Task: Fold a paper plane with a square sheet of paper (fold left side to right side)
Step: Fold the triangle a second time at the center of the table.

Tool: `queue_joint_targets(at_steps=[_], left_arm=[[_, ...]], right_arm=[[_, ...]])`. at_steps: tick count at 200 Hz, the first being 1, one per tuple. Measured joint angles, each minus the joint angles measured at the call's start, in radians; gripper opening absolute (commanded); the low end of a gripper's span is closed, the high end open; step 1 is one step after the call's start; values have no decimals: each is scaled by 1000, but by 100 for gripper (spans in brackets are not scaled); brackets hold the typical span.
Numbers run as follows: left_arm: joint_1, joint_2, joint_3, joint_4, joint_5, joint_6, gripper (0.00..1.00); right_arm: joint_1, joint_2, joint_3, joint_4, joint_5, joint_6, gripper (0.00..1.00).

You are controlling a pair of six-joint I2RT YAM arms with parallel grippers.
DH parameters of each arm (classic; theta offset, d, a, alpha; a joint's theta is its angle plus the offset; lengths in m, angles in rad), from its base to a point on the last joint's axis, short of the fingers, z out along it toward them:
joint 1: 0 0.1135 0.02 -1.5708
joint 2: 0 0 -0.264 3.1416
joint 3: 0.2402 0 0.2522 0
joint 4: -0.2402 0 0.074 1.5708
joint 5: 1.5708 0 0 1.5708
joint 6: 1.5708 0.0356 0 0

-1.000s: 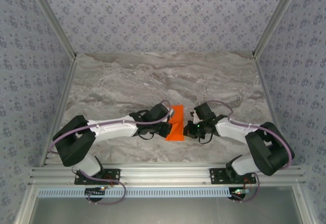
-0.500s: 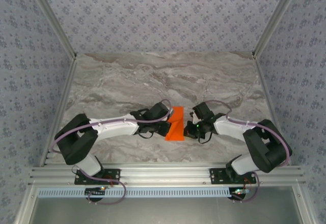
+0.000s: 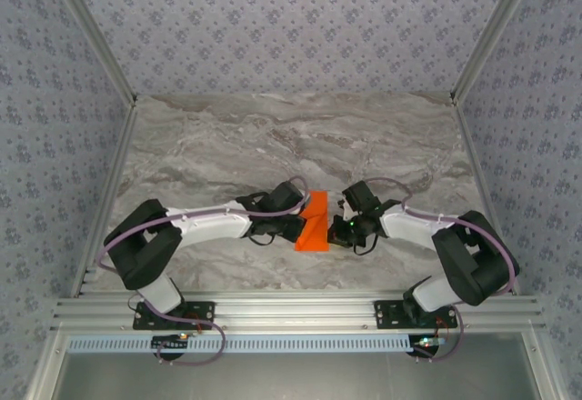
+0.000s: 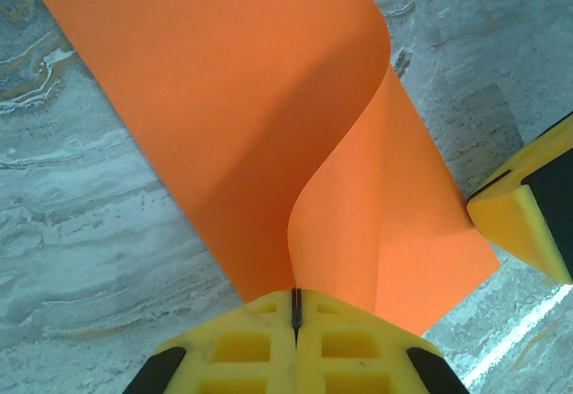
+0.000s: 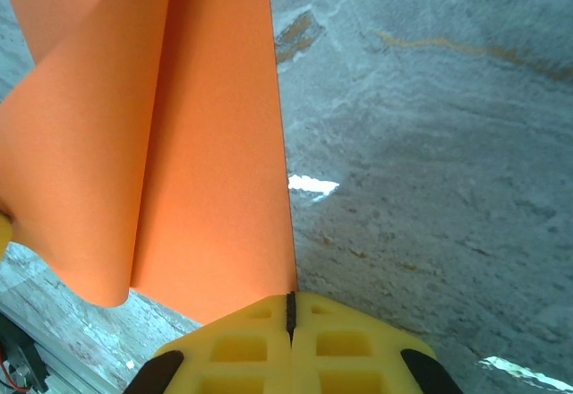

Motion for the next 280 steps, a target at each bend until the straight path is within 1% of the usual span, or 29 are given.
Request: queue_joint_targets(at_steps=[280], left_arm=[[2, 76, 59, -32, -39, 41, 0]], right_arm=[[15, 16, 28, -39, 24, -22, 0]])
